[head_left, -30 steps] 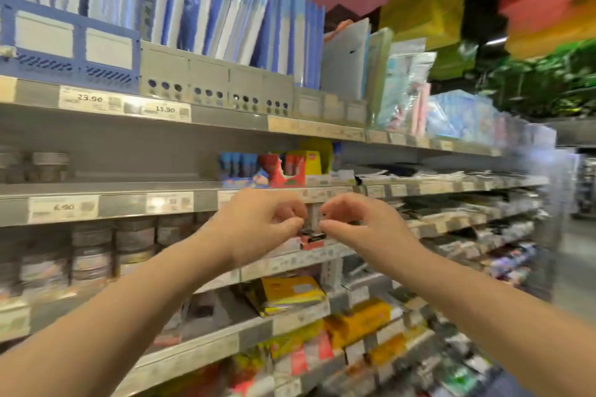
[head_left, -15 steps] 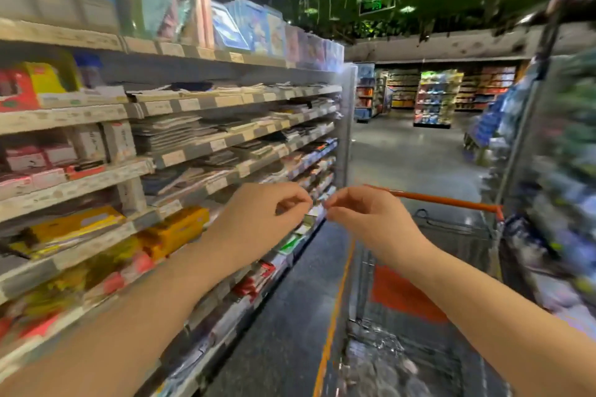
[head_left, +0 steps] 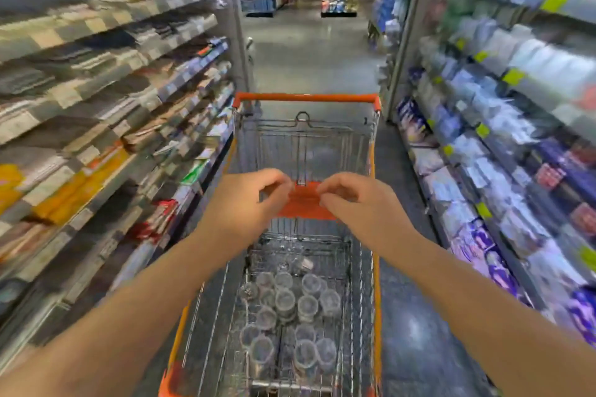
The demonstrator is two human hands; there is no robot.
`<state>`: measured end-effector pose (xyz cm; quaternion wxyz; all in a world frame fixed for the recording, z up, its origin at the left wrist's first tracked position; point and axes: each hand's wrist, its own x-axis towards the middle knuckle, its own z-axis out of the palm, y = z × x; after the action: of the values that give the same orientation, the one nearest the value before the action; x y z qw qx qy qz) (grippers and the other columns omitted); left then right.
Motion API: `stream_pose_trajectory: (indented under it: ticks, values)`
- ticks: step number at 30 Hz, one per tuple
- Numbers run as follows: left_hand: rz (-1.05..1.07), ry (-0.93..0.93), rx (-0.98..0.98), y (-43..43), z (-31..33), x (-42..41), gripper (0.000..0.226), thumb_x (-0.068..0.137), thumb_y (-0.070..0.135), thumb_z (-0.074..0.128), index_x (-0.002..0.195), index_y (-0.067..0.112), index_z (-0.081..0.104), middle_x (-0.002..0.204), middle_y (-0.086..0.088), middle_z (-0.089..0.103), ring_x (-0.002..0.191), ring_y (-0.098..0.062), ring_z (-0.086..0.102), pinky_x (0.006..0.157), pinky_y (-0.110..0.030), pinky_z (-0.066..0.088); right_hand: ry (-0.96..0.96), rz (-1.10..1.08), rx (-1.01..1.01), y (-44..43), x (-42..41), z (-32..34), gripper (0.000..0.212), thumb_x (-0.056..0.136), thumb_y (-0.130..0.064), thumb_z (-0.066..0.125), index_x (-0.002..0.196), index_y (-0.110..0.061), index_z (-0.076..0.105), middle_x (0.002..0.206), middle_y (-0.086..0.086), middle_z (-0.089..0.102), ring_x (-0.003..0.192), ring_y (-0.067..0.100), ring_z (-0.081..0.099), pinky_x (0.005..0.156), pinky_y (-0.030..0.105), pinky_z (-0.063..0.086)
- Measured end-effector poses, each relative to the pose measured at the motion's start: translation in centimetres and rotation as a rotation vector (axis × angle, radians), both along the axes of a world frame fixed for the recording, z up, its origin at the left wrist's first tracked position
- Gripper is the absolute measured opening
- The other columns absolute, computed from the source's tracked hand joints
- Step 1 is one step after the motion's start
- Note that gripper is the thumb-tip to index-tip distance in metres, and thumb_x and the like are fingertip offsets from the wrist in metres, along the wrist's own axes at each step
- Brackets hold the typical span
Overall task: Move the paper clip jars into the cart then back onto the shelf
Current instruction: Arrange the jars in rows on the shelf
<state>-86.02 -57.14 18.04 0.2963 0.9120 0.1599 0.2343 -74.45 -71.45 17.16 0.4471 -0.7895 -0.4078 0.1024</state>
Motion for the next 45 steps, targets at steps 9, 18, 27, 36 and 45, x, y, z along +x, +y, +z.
stream_pose_trajectory:
  ticks: [9,18,27,36,45]
  values:
    - [-0.049,0.130,-0.268,7.4,-12.6,6.8,0.022,0.090,0.017,0.057,0.072,0.028,0.062,0.069,0.010,0.066,0.071,-0.006,0.059,0.066,-0.015,0.043,0.313,-0.175,-0.146,6.4,3.7,-13.9,0.013,0.089,-0.016,0.061,0.090,-0.028,0.064,0.081,-0.021,0.061,0.075,-0.005,0.055,0.063,0.003,0.040]
    - [0.091,0.423,-0.324,11.4,-28.5,7.9,0.021,0.090,0.014,0.056,0.109,0.019,0.061,0.077,0.006,0.058,0.068,-0.009,0.054,0.059,-0.012,0.037,0.536,-0.242,-0.403,10.4,3.7,-28.9,0.016,0.089,-0.013,0.057,0.090,-0.029,0.060,0.078,-0.011,0.061,0.069,0.005,0.053,0.054,0.009,0.038]
    - [0.376,0.663,-0.324,8.7,-42.9,3.8,0.062,0.081,0.019,0.066,0.136,0.014,0.038,0.118,-0.014,0.055,0.105,-0.033,0.053,0.082,-0.039,0.042,0.732,-0.123,-0.635,14.2,-0.4,-42.1,0.031,0.088,-0.011,0.056,0.117,-0.020,0.060,0.105,0.000,0.067,0.096,0.018,0.062,0.083,0.030,0.050]
    - [0.479,0.936,-0.459,8.2,-49.4,3.6,0.085,0.081,0.028,0.065,0.146,0.029,0.010,0.148,-0.011,0.024,0.125,-0.034,0.041,0.099,-0.047,0.039,0.273,-0.007,-0.616,16.7,0.6,-46.0,0.039,0.085,-0.006,0.055,0.122,-0.015,0.058,0.113,0.005,0.062,0.105,0.023,0.055,0.080,0.028,0.041]
    - [0.412,1.105,-0.453,8.3,-51.5,3.5,0.088,0.085,0.049,0.050,0.147,0.023,-0.006,0.145,-0.008,0.033,0.129,-0.028,0.038,0.105,-0.045,0.027,-0.234,0.447,-0.820,20.7,2.0,-48.5,0.044,0.091,-0.014,0.048,0.134,-0.021,0.044,0.141,0.000,0.045,0.138,0.021,0.026,0.116,0.043,0.005]
